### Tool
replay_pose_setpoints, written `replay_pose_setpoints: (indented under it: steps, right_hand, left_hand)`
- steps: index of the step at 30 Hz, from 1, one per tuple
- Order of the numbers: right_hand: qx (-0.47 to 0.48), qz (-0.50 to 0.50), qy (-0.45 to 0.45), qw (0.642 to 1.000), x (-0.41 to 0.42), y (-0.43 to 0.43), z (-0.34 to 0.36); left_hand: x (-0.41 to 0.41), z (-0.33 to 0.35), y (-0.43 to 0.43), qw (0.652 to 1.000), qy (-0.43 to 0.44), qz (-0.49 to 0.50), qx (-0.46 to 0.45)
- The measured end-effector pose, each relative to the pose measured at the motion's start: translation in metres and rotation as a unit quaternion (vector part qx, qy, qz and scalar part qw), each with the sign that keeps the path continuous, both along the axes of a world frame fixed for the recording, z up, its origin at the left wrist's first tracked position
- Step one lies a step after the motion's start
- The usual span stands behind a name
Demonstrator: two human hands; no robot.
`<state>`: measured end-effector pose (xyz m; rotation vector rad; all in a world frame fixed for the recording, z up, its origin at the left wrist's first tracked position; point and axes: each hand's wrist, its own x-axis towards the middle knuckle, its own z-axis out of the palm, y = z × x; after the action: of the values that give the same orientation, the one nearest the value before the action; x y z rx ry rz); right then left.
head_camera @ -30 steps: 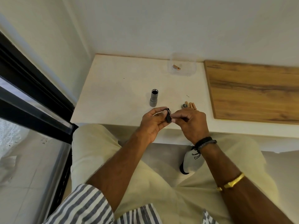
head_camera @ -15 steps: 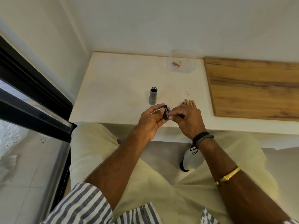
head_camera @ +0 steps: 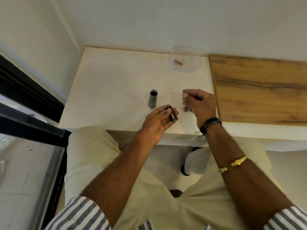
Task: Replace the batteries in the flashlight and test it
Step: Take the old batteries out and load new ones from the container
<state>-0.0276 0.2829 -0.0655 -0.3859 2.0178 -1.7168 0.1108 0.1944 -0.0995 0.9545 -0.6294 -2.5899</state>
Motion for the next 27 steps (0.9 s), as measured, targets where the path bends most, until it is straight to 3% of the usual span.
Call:
replay_pose_setpoints:
  steps: [5, 11, 16, 23, 27]
  right_hand:
    - [0.033, -0.010, 0.027, 0.999, -0.048, -0.043, 0.006]
    - [0.146, -0.015, 0.148, 0.978, -0.112, -0.101, 0.012]
    - [0.298, 0.061, 0.295, 0.906, -0.152, -0.143, 0.004]
    - [0.441, 0.101, 0.355, 0.818, -0.168, -0.175, -0.011]
    - [0.458, 0.118, 0.357, 0.805, -0.168, -0.180, -0.012]
  left_hand:
    - [-0.009, -0.004, -0.007, 0.999, -0.030, 0.020, -0.016]
    - [-0.014, -0.009, -0.009, 0.999, -0.025, -0.025, 0.007]
    - [-0.015, -0.014, -0.009, 0.998, -0.020, -0.046, 0.042]
    - [-0.014, -0.022, -0.017, 0.997, -0.028, -0.034, 0.067]
    - [-0.015, -0.020, -0.019, 0.997, -0.026, -0.037, 0.067]
